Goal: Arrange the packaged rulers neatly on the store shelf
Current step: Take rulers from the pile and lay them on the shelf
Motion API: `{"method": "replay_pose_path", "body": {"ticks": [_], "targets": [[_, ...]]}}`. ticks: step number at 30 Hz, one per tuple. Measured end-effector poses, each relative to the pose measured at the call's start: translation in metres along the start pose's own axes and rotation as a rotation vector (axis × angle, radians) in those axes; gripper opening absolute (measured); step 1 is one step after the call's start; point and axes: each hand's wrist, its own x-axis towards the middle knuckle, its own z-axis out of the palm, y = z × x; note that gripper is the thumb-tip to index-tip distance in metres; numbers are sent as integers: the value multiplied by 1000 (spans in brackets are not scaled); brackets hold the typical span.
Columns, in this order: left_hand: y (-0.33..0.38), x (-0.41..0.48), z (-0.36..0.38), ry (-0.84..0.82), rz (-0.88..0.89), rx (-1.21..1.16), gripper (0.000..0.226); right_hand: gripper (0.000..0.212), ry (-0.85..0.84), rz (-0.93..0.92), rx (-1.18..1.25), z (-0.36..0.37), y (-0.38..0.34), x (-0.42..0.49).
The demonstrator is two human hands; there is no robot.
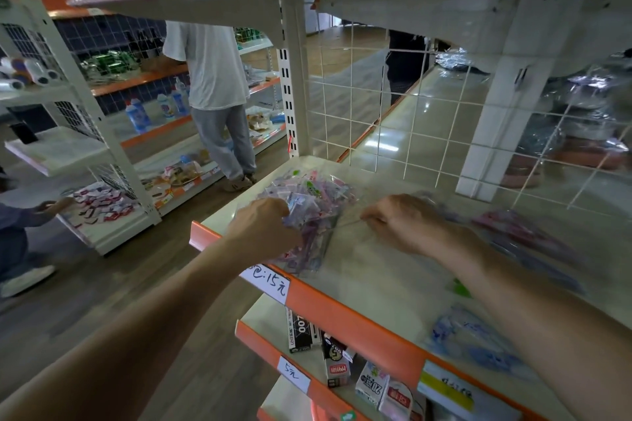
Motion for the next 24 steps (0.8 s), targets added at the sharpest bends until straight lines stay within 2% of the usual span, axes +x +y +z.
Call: {"method": "replay_pose_path", "body": {"ticks": [4,8,11,13,16,21,24], "targets": [[-1,-3,-3,78,-15,5,17,25,36,1,121,-3,2,-2],[-7,-6,-11,107,-40,-109,27,12,123,79,520,-7,5,-2],[-8,-6,-18,124,-122,-435,25,8,104,169,822,-17,0,-11],[-2,-8,-22,85,-184,-683,24,7,83,195,927,-24,-1,-19],[8,-11,-24,11,-205,-859,25,6,68,213,971,-33,-1,-30],[30,-10,-20,-13,-236,-1005,11,9,76,238,980,-43,5,-49],[48,-11,-16,-49,-247,-1115,12,10,118,256,982,-48,14,-61]]}}
